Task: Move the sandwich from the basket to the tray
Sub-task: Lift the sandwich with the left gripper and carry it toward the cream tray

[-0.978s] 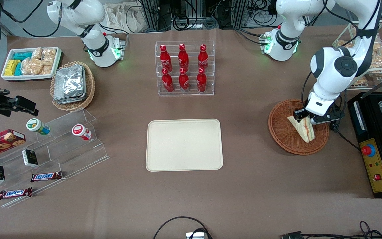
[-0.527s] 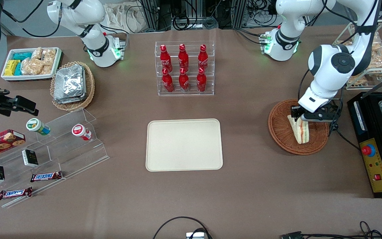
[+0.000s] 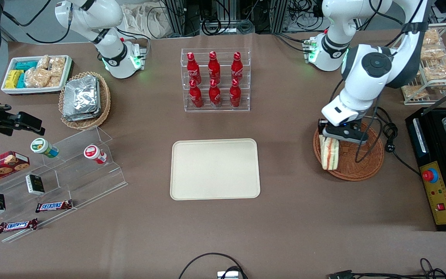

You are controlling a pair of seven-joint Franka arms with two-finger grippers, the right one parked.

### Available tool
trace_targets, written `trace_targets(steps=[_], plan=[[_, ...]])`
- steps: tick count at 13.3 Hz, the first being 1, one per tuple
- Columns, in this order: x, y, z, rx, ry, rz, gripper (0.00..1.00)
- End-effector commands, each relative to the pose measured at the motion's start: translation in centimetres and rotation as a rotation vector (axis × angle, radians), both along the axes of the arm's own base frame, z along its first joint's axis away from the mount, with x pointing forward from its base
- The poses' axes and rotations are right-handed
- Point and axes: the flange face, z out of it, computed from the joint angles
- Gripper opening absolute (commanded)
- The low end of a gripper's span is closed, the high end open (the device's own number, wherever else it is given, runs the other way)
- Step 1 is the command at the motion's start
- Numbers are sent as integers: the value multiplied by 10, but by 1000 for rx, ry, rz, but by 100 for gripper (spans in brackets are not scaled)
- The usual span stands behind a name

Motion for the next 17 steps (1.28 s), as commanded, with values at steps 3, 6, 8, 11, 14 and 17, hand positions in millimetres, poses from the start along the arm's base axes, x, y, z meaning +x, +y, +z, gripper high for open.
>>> trace_targets(steps=[3, 6, 8, 11, 14, 17], plan=[[24, -53, 37, -12, 61, 9, 36], [33, -89, 38, -54, 62, 55, 35], [41, -109, 38, -89, 69, 77, 35], [45, -144, 33, -128, 87, 102, 35], [45, -176, 20, -101, 73, 124, 35], [46, -211, 4, -94, 84, 133, 35]])
